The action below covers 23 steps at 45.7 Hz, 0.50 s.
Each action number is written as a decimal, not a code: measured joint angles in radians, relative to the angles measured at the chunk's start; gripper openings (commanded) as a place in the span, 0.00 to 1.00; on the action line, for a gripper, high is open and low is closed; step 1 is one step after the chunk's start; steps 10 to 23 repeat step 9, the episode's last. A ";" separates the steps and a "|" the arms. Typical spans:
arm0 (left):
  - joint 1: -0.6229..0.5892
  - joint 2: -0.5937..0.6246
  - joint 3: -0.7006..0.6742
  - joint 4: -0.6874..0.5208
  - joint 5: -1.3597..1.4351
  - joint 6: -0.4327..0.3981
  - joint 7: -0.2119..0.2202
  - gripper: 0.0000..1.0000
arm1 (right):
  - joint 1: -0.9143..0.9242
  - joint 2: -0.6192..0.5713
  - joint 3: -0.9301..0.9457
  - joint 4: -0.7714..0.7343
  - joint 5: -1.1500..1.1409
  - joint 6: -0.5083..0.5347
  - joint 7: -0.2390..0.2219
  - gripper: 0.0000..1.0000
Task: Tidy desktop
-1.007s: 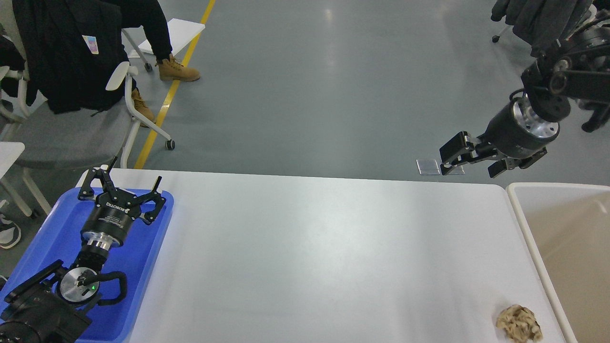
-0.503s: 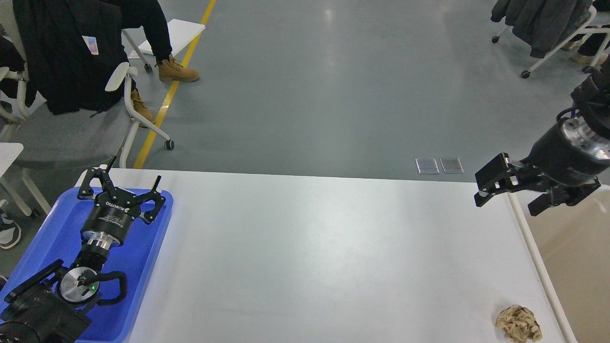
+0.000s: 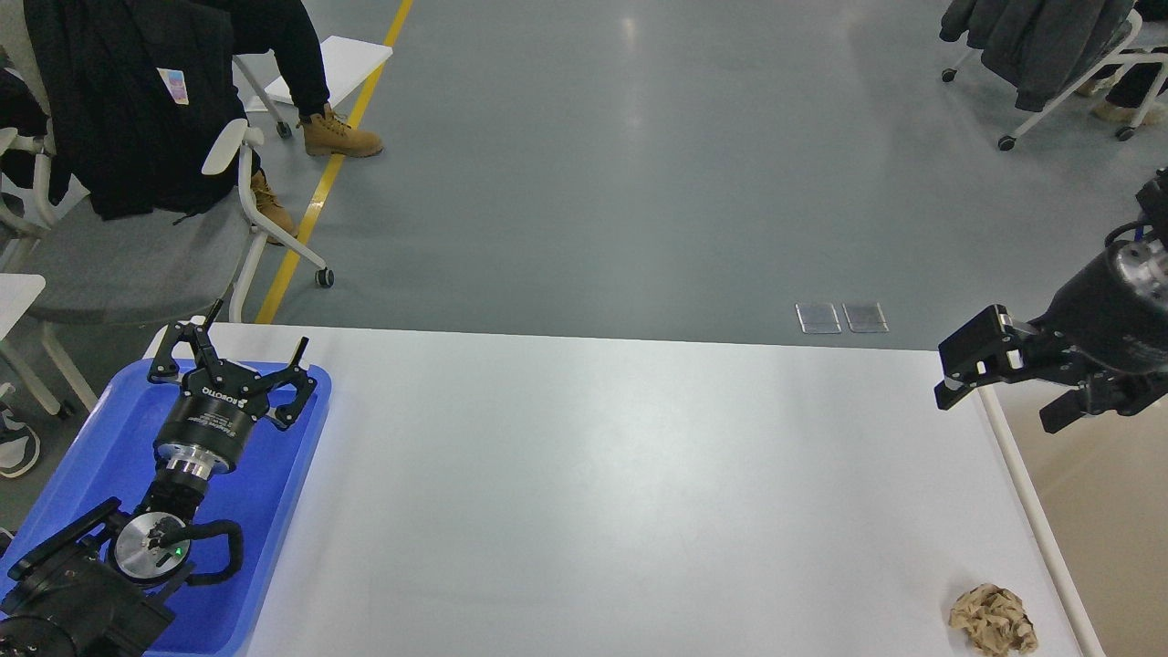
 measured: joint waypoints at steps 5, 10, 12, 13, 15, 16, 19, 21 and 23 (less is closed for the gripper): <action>0.000 0.000 0.000 0.000 0.000 0.000 0.001 0.99 | 0.000 0.000 0.000 0.001 0.001 0.000 0.000 1.00; 0.000 0.000 0.000 0.000 0.000 0.000 0.001 0.99 | 0.000 0.000 0.002 0.002 0.003 0.000 0.000 1.00; 0.000 0.000 0.000 0.000 0.000 0.000 0.001 0.99 | 0.000 0.000 0.002 0.002 0.003 0.000 0.000 1.00; 0.000 0.000 0.000 0.000 0.000 0.000 0.001 0.99 | 0.000 0.000 0.002 0.002 0.003 0.000 0.000 1.00; 0.000 0.000 0.000 0.000 0.000 0.000 0.001 0.99 | 0.000 0.000 0.002 0.002 0.003 0.000 0.000 1.00; 0.000 0.000 0.000 0.000 0.000 0.000 0.001 0.99 | 0.000 0.000 0.002 0.002 0.003 0.000 0.000 1.00; 0.000 0.000 0.000 0.000 0.000 0.000 0.001 0.99 | 0.000 0.000 0.002 0.002 0.003 0.000 0.000 1.00; 0.000 0.000 0.000 0.000 0.000 0.000 0.001 0.99 | 0.000 0.000 0.002 0.002 0.003 0.000 0.000 1.00; 0.000 0.000 0.000 0.000 0.000 0.000 0.001 0.99 | 0.000 0.000 0.002 0.002 0.003 0.000 0.000 1.00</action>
